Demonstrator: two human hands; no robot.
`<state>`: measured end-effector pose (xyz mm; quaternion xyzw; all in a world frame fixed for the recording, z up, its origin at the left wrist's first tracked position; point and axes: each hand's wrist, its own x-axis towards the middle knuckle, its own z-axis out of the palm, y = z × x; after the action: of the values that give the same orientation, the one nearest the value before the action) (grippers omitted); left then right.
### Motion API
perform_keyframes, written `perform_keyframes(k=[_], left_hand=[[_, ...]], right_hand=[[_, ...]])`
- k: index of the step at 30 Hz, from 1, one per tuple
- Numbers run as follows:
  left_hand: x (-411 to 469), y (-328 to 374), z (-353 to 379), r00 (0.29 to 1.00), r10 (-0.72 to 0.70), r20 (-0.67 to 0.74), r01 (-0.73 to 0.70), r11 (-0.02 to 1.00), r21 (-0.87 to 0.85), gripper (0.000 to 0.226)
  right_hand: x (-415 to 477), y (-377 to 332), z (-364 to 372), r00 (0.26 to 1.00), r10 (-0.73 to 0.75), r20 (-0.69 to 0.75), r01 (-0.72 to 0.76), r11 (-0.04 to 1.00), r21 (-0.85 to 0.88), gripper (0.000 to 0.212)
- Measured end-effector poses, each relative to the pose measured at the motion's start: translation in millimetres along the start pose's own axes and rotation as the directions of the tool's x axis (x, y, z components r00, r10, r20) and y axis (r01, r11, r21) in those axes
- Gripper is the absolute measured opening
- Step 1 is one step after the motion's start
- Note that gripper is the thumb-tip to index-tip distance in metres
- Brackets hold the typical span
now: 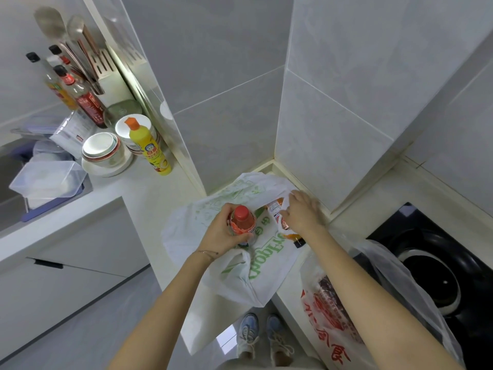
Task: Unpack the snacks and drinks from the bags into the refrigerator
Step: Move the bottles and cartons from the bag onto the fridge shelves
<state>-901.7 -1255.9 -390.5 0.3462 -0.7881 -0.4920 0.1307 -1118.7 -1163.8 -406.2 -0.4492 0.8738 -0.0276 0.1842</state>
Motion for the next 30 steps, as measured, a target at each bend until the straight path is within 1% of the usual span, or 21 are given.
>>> perform_keyframes(k=[1,4,6,7,8,10,12,14,16,17,20,22,23,24,26,27,28,30], left_hand=[[0,1,0,1.000,-0.007,0.006,0.007,1.000,-0.007,0.058],[0,2,-2,0.998,-0.019,0.055,0.021,0.999,-0.034,0.060],[-2,8,-5,0.997,-0.029,0.078,0.037,0.993,-0.112,0.070],[-1,13,-6,0.997,-0.028,0.072,0.040,0.986,-0.161,0.073],[0,19,-8,0.998,-0.022,0.067,0.035,0.978,-0.207,0.072],[6,31,-11,0.998,-0.003,0.070,0.020,0.969,-0.248,0.064],[14,38,-13,0.997,0.019,0.080,-0.004,0.983,-0.186,0.061],[20,39,-12,0.995,0.033,0.096,-0.028,0.998,-0.058,0.062],[22,37,-10,0.992,0.038,0.118,-0.044,0.998,0.055,0.061],[21,35,-9,0.992,0.042,0.119,-0.051,0.995,0.080,0.058],[16,27,-6,0.996,0.049,0.072,-0.052,0.998,0.038,0.050],[13,21,-4,0.998,0.040,0.047,-0.042,0.999,0.034,0.049],[11,17,-2,0.998,0.039,0.041,-0.041,0.998,0.044,0.051],[10,14,-1,0.998,0.042,0.036,-0.043,0.998,0.049,0.053],[8,10,1,0.999,0.043,0.024,-0.044,0.999,0.031,0.055],[8,8,2,0.999,0.039,0.019,-0.039,0.999,0.021,0.057],[8,7,2,0.999,0.031,0.017,-0.031,0.999,0.014,0.059],[8,5,3,1.000,0.008,0.024,-0.009,1.000,0.013,0.064]], right_hand=[[0,2,0,1.000,0.014,0.025,-0.013,1.000,-0.020,0.068],[-6,6,10,0.994,0.004,0.108,-0.003,1.000,-0.004,0.084],[-11,11,22,0.991,0.020,0.130,-0.016,0.999,-0.029,0.091],[-14,14,26,0.992,0.033,0.126,-0.029,0.999,-0.036,0.090],[-16,18,30,0.994,0.043,0.103,-0.041,0.999,-0.026,0.085],[-22,25,29,1.000,0.029,-0.001,-0.029,1.000,0.013,0.061],[-27,30,27,0.993,0.002,-0.118,0.002,0.999,0.032,0.040],[-28,35,25,0.982,0.039,-0.184,-0.017,0.993,0.120,0.033],[-27,36,20,0.980,0.099,-0.174,-0.059,0.973,0.222,0.031],[-27,36,18,0.980,0.115,-0.163,-0.077,0.971,0.225,0.032],[-24,41,20,0.980,0.134,-0.150,-0.110,0.982,0.154,0.036],[-24,43,21,0.982,0.141,-0.125,-0.124,0.983,0.137,0.024],[-25,42,22,0.988,0.132,-0.081,-0.115,0.976,0.184,0.027],[-25,41,23,0.993,0.118,-0.016,-0.110,0.960,0.257,0.036],[-29,38,27,0.989,0.091,0.115,-0.131,0.906,0.403,0.040],[-32,35,27,0.983,0.083,0.161,-0.144,0.897,0.417,0.044],[-34,33,31,0.980,0.077,0.182,-0.149,0.896,0.419,0.055],[-37,28,38,0.983,0.068,0.169,-0.131,0.909,0.395,0.074]])
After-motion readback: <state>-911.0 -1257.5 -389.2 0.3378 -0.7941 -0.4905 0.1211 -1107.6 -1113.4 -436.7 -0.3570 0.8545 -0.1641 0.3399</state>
